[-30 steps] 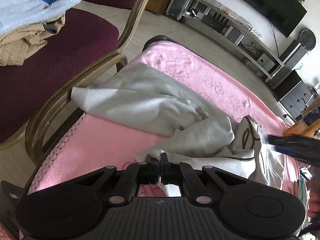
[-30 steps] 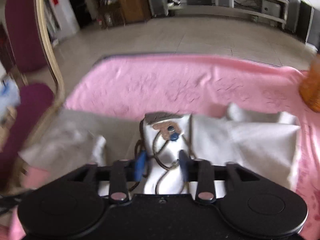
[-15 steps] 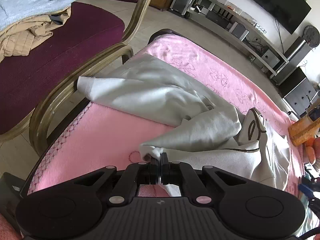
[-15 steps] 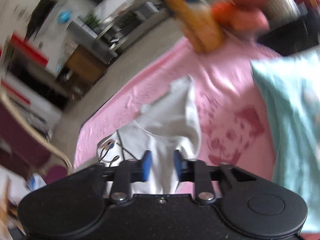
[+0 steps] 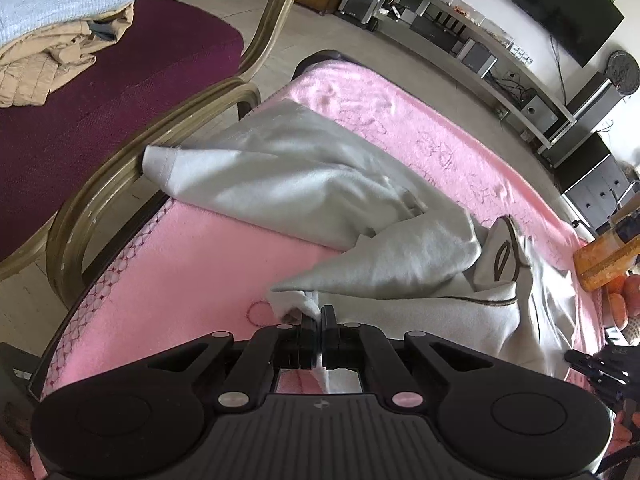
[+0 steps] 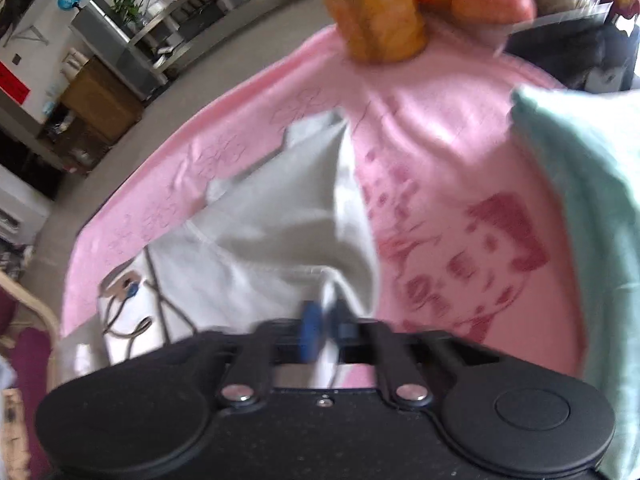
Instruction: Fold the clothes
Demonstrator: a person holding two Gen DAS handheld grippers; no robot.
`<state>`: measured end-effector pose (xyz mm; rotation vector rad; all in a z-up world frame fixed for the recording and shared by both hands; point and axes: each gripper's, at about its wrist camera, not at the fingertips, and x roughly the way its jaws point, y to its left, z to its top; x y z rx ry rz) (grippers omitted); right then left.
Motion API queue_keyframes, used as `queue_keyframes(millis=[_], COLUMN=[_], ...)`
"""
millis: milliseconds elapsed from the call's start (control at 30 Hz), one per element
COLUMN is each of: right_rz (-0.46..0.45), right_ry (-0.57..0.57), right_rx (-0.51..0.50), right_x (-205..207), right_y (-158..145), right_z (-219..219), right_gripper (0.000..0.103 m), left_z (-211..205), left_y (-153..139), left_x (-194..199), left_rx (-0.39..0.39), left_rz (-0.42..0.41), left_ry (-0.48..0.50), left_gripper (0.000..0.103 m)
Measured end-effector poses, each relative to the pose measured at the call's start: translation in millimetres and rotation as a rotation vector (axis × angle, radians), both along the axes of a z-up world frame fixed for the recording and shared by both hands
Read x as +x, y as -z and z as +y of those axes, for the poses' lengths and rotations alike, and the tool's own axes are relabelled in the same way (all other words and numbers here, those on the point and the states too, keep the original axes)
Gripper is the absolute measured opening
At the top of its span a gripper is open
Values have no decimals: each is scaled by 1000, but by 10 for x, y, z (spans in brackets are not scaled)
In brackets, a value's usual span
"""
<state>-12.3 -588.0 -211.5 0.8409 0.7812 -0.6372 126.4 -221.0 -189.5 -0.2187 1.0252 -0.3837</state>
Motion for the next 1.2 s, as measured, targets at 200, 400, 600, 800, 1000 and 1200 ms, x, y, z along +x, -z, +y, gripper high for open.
queue_keyframes(millis=[200, 400, 600, 800, 1000, 1200], right_rz=[-110, -128, -219, -215, -203, -324], right_ry=[116, 160, 143, 144, 156, 182], right_rx=[36, 95, 170, 188, 253, 367], right_x=[-695, -1186, -1124, -881, -831, -859], right_y=[-348, -231, 28, 194, 338, 512], right_z=[-5, 42, -86, -217, -268, -340], right_gripper=[2, 1, 23, 27, 28, 28], left_z=[126, 280, 300, 283, 233, 196], left_y=[-285, -364, -115, 2, 68, 66], left_x=[-115, -195, -178, -115, -71, -91], left_rx=[-59, -77, -59, -38, -27, -15], left_rz=[-7, 43, 75, 83, 92, 78], left_ry=[18, 11, -8, -9, -5, 11], left_gripper=[0, 0, 0, 0, 0, 0])
